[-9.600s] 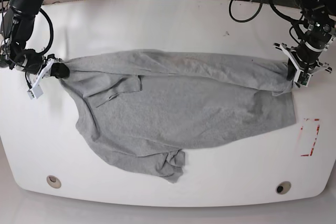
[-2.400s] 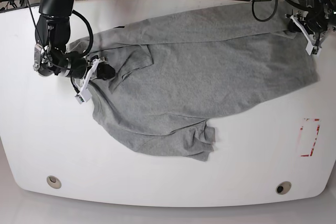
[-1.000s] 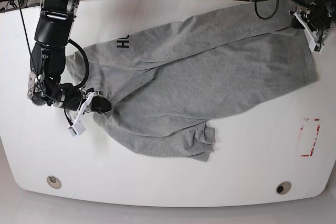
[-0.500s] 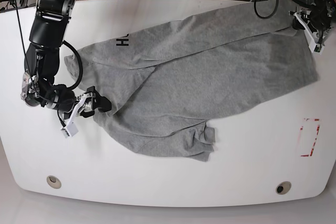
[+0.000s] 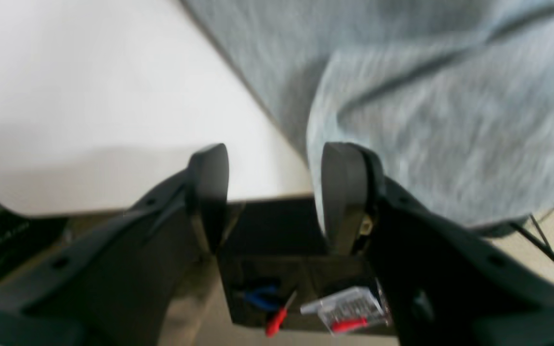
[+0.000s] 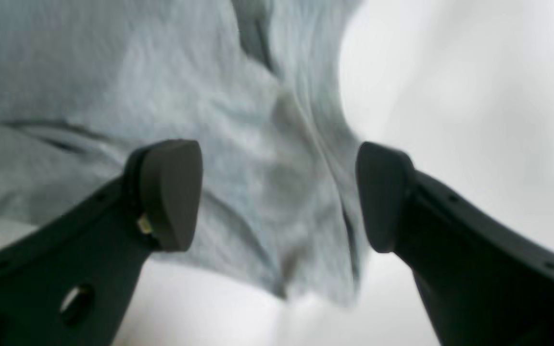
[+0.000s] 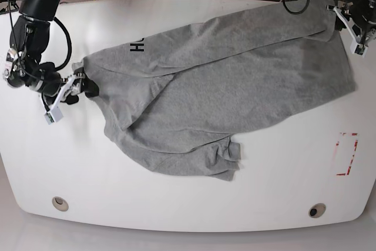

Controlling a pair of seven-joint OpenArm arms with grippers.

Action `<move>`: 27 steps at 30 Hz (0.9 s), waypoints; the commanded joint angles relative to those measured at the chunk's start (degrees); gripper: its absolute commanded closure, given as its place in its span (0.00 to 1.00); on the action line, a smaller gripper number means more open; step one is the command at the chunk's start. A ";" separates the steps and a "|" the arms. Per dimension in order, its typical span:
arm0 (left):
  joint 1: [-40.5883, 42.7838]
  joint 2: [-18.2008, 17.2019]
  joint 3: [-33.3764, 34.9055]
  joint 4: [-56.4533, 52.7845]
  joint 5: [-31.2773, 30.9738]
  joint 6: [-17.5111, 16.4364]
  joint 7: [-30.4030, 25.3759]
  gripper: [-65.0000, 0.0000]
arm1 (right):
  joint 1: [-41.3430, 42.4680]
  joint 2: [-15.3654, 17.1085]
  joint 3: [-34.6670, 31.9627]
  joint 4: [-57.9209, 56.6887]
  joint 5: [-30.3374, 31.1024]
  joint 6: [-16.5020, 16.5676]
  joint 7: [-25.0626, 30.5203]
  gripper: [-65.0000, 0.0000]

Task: Fold the T-shirt properly
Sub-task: 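Pull the held edge back toward the right arm's corner with the right gripper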

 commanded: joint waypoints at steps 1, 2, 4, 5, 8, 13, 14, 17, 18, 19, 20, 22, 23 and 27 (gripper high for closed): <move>0.25 -1.09 -0.84 0.93 -0.21 -0.06 -1.09 0.56 | -0.76 1.97 1.87 0.88 0.57 0.06 0.95 0.28; 0.34 -1.09 -1.89 0.93 -0.21 -0.06 -1.09 0.56 | -1.64 2.06 2.31 0.79 0.13 0.06 1.04 0.28; 0.25 -0.91 -4.53 0.93 -0.21 -0.06 -1.09 0.56 | -2.79 2.06 2.75 1.06 -2.15 0.06 1.48 0.28; 0.07 -0.91 -6.02 0.93 -0.21 -0.06 -1.09 0.56 | -3.40 1.88 2.93 1.14 -3.65 0.06 2.10 0.28; -0.28 -0.91 -9.37 0.93 -0.47 -0.06 -1.09 0.55 | -4.37 1.53 2.93 0.88 -8.57 0.06 4.03 0.28; -0.81 -1.27 -12.79 0.93 -5.13 -0.06 -0.83 0.55 | -5.60 -0.93 2.93 0.79 -11.65 0.06 4.56 0.28; -0.72 -1.35 -13.15 0.93 -5.75 -0.06 -0.83 0.55 | -5.51 -1.19 2.93 0.79 -11.73 0.06 4.56 0.28; 1.92 -2.41 -13.32 0.93 -7.59 -0.06 -0.83 0.55 | -5.51 -2.60 2.66 0.79 -11.82 0.06 4.56 0.28; 2.88 -2.50 -13.32 0.93 -8.21 -0.06 -0.83 0.55 | -5.51 -3.04 2.66 0.79 -11.82 0.06 4.56 0.28; 3.68 -2.41 -13.32 0.93 -8.91 -0.06 -0.83 0.55 | -5.51 -3.30 2.66 0.79 -11.82 0.06 4.56 0.28; 3.85 -2.41 -13.32 0.93 -9.44 -0.06 -0.83 0.55 | -5.60 -3.48 2.66 0.79 -11.91 0.06 4.56 0.29; 4.55 -1.44 -13.32 0.93 -9.70 -0.06 -0.83 0.55 | -5.69 -4.36 2.66 0.79 -11.91 0.06 4.56 0.31; 4.73 -0.91 -13.32 0.93 -9.62 -0.06 -0.83 0.55 | -5.69 -4.62 2.66 0.79 -11.91 0.06 4.65 0.35; 4.99 0.76 -13.32 0.93 -9.62 -0.06 -0.83 0.55 | -5.69 -4.98 2.57 0.79 -11.91 0.06 4.65 0.64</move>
